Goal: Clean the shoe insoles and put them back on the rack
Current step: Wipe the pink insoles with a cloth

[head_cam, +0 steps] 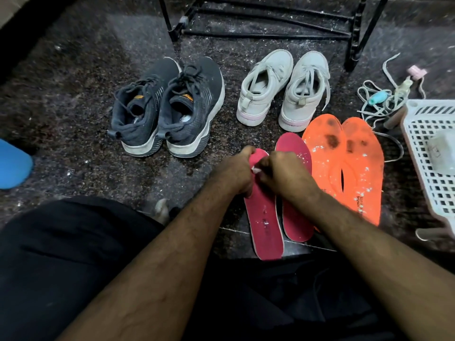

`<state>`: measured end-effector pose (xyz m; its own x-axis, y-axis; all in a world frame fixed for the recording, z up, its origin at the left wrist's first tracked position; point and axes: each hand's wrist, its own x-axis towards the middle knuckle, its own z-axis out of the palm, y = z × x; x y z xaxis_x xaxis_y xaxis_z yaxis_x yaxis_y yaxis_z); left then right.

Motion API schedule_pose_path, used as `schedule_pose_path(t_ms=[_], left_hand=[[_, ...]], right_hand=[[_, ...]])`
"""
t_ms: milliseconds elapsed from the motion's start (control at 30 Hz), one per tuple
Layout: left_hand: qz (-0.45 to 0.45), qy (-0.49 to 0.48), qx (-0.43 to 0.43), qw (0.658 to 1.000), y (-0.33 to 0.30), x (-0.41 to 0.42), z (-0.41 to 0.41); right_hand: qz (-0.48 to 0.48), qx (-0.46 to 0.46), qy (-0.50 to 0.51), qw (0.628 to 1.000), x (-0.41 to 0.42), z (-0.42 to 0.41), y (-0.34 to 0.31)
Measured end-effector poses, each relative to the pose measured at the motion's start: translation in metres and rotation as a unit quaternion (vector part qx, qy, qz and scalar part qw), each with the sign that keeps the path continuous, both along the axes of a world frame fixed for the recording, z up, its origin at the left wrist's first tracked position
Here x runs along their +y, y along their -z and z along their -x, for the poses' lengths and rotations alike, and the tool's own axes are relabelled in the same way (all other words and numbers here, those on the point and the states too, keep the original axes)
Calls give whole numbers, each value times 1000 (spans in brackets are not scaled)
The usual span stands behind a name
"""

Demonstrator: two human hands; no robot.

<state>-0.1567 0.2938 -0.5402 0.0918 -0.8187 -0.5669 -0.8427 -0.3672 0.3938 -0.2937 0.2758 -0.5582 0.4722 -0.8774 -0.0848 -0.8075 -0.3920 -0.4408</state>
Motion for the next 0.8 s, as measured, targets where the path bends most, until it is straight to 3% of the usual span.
schedule_pose_path(t_ms=[133, 433, 533, 633, 800], left_hand=[[7, 5, -13, 1000, 3, -1, -1], [24, 6, -12, 1000, 0, 0, 3], [28, 6, -14, 999, 1, 0, 2], [23, 7, -16, 1000, 4, -2, 1], [11, 8, -12, 1000, 3, -6, 1]], right_hand=[[-72, 18, -49, 996, 19, 4, -6], [65, 15, -42, 997, -20, -8, -1], [35, 47, -69, 996, -7, -2, -7], [-36, 23, -115, 992, 27, 14, -13], [28, 7, -80, 996, 1, 5, -5]])
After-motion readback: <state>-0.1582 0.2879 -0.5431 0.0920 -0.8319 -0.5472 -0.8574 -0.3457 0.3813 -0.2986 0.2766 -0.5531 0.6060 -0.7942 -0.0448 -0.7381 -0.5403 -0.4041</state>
